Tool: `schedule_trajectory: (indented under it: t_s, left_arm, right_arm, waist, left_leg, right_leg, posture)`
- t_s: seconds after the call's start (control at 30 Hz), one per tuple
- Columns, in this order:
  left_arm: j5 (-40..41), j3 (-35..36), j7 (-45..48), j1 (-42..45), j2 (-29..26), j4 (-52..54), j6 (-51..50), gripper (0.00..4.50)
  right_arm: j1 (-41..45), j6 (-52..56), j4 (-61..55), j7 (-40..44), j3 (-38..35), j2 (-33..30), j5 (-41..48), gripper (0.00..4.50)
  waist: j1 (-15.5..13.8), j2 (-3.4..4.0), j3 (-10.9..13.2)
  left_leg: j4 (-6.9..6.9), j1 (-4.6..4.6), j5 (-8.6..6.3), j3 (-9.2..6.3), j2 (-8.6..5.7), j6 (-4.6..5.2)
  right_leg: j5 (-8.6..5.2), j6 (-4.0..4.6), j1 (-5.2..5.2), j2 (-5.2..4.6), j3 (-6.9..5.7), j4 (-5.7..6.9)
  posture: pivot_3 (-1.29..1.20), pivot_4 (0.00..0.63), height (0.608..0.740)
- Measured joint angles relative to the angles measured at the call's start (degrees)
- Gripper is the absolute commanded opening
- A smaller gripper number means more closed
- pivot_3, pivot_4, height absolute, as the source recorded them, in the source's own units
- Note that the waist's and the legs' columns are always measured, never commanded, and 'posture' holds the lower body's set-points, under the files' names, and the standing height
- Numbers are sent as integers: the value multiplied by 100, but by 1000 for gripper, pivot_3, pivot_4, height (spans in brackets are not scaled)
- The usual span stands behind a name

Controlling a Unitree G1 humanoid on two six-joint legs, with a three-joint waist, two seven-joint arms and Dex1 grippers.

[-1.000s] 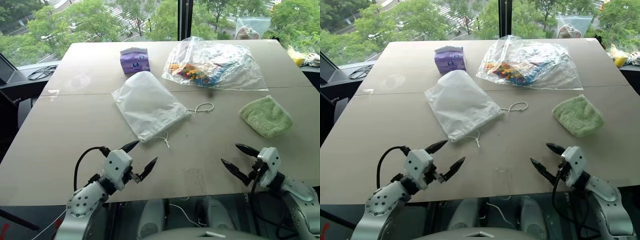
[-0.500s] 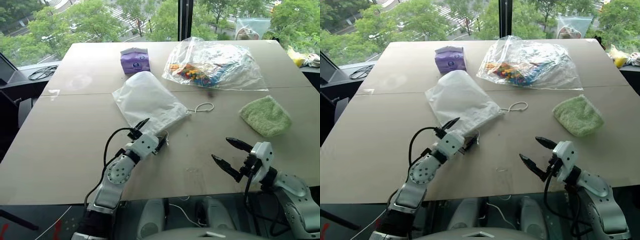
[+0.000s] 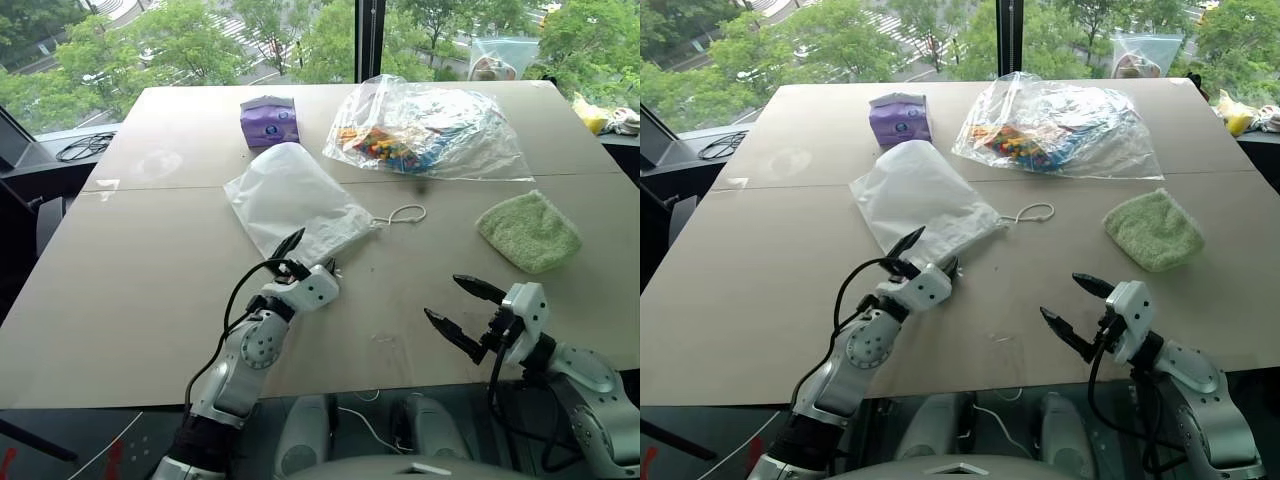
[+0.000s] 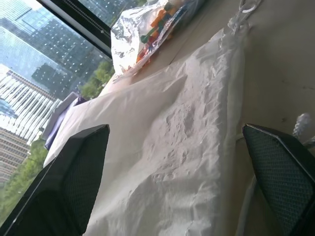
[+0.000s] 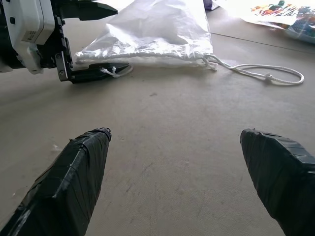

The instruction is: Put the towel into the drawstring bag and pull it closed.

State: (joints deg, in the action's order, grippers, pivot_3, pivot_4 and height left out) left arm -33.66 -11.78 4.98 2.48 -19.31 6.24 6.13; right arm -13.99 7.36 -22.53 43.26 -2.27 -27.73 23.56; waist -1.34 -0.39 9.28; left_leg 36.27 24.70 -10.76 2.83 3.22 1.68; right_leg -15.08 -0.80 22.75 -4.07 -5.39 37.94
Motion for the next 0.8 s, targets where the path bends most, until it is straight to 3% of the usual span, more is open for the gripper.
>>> schedule_trajectory:
  t_s: [0.8]
  left_arm:
    - [125,91,-173,303,65,-130,-768,4458]
  right_arm:
    - [39,-174,64,-168,135,360,-226,4500]
  waist:
    - [51,8,-6]
  left_leg:
    - [1,-12,-11,-2,4,-18]
  right_leg:
    - [9,11,0,3,1,5]
  posture:
    - [0,150,740]
